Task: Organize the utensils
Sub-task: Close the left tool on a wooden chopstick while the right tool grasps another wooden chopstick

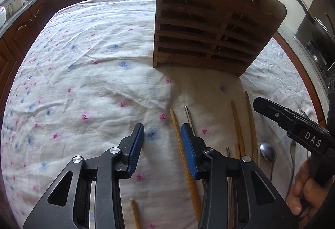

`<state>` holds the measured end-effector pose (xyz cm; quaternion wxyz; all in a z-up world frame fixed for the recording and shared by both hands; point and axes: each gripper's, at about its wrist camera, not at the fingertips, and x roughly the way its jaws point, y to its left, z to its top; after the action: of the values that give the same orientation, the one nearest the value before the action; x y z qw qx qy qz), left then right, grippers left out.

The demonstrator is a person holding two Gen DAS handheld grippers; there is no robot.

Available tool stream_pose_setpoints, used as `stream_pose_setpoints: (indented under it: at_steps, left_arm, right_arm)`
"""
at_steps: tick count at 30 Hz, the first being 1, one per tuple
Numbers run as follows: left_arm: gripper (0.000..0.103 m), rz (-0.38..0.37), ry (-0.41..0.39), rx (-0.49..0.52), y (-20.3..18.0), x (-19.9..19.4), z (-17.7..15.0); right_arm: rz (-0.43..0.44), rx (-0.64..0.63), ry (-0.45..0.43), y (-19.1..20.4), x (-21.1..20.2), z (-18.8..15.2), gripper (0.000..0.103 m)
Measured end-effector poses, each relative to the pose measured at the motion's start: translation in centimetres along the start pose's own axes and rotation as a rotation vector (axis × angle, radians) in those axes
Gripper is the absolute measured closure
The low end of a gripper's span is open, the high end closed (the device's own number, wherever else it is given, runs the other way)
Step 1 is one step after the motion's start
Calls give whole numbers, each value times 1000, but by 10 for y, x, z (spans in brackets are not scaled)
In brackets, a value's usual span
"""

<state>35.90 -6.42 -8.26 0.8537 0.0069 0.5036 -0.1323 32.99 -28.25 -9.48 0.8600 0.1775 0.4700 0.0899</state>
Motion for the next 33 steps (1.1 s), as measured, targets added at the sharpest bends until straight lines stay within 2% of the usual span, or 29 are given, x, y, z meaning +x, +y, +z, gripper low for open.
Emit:
stream_pose_setpoints:
  at_steps: [3, 7, 9, 12, 14, 15, 18, 21, 22, 30, 33]
  left_arm:
    - [67, -23, 8, -15, 5, 1, 3]
    - [67, -20, 18, -6, 1, 5, 9]
    - [68, 3, 13, 21, -4, 8, 11]
    - [74, 66, -10, 81, -15, 8, 5]
    - [75, 82, -22, 102, -16, 8, 2]
    - [80, 83, -26, 105, -16, 7, 2]
    - [95, 60, -27, 104, -15, 5, 1]
    - [98, 46, -28, 85, -11, 1, 0]
    - [103, 33, -27, 73, -8, -2, 0]
    - [103, -116, -36, -42, 16, -32, -1]
    - [103, -121, -10, -55, 16, -29, 1]
  right_arm:
    - [-13, -25, 19, 6, 8, 2, 79]
    - [-46, -66, 28, 13, 16, 6, 80]
    - [-58, -95, 39, 17, 20, 9, 79]
    - [-97, -163, 45, 24, 23, 8, 81]
    - [-132, -206, 39, 29, 24, 5, 89]
    - [-152, -219, 34, 30, 24, 4, 91]
    - [-138, -194, 26, 25, 22, 4, 94]
    - [-84, -125, 29, 17, 18, 4, 96]
    - [-69, -107, 26, 14, 16, 4, 96]
    - [29, -59, -18, 13, -20, 11, 97]
    - [20, -80, -27, 20, -27, 14, 98]
